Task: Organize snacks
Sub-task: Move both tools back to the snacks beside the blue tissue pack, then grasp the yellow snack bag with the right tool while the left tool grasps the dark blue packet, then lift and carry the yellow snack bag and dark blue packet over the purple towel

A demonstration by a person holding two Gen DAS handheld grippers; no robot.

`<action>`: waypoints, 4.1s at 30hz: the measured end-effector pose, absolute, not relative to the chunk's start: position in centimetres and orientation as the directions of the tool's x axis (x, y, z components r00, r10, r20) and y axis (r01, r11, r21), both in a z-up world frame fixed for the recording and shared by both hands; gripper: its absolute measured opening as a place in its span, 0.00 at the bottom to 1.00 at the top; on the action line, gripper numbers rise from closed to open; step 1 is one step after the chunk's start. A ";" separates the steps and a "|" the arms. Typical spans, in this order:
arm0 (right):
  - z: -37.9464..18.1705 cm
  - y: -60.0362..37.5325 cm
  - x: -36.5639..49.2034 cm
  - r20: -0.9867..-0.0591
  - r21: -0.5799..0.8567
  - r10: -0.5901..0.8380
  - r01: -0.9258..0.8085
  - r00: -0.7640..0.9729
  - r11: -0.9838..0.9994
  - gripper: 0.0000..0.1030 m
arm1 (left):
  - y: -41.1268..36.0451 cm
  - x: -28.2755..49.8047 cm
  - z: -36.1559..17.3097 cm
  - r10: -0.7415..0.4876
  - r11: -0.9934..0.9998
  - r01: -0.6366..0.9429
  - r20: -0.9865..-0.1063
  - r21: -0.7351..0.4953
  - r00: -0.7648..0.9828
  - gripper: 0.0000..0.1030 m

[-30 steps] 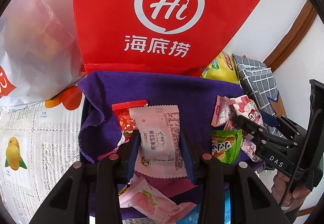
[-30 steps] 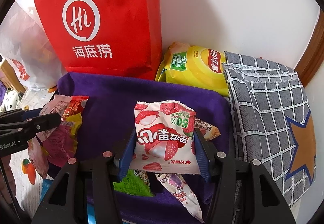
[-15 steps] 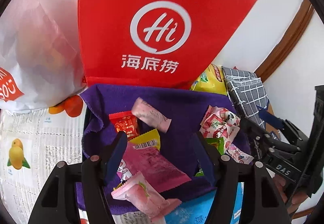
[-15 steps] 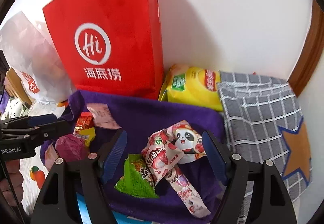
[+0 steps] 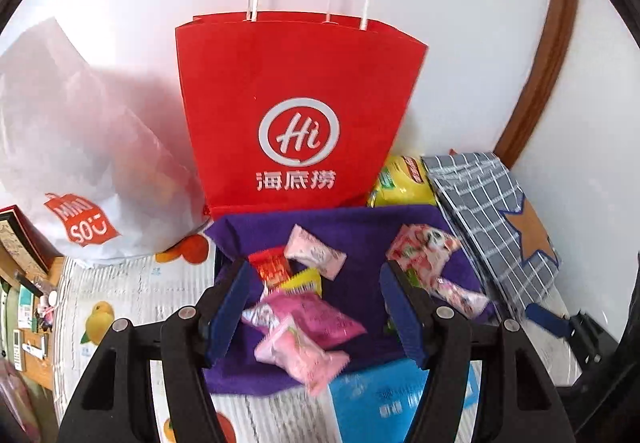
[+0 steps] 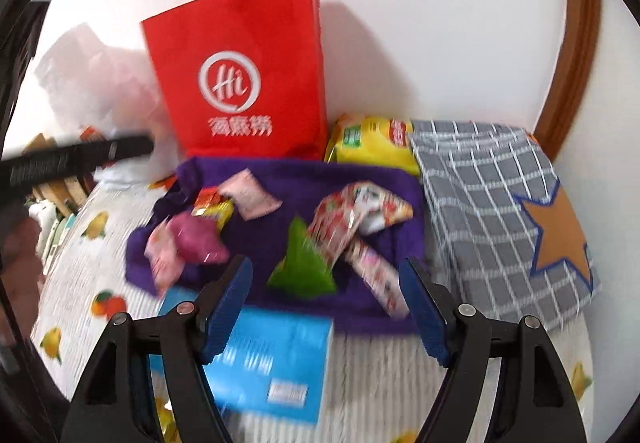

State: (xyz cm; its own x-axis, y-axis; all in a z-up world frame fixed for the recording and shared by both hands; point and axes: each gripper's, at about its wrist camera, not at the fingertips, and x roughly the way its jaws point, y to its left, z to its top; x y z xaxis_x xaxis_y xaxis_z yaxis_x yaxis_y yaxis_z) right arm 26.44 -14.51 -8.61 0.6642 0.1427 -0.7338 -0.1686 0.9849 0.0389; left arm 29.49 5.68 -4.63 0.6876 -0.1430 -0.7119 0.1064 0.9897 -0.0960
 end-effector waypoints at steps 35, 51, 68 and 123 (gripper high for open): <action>-19.0 -6.3 13.3 -0.849 -0.019 0.210 -0.426 0.484 0.905 0.62 | 10.7 17.0 -11.4 -0.146 0.986 0.026 -0.791 -0.162 0.594 0.63; -16.4 -14.8 9.2 -0.792 -0.033 0.181 -0.336 0.584 0.941 0.50 | 6.8 14.7 -19.7 -0.285 0.951 0.026 -0.837 -0.309 0.467 0.63; -17.6 -22.1 11.5 -0.781 0.010 0.123 -0.184 0.612 0.983 0.46 | -1.8 17.3 -20.3 -0.073 0.997 0.025 -0.838 -0.070 0.541 0.70; -18.6 -18.7 15.8 -0.782 0.026 0.126 -0.170 0.610 0.985 0.43 | 4.0 12.0 -19.3 -0.058 0.997 0.002 -0.784 -0.072 0.618 0.40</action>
State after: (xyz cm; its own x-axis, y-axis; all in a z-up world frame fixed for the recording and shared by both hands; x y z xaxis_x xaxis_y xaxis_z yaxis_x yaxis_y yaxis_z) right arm 15.77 -18.69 -18.57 0.6104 0.1259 -0.7820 -0.1697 0.9852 0.0262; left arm 12.00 3.99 -19.27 0.6180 -0.0577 -0.7840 0.0023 0.9974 -0.0716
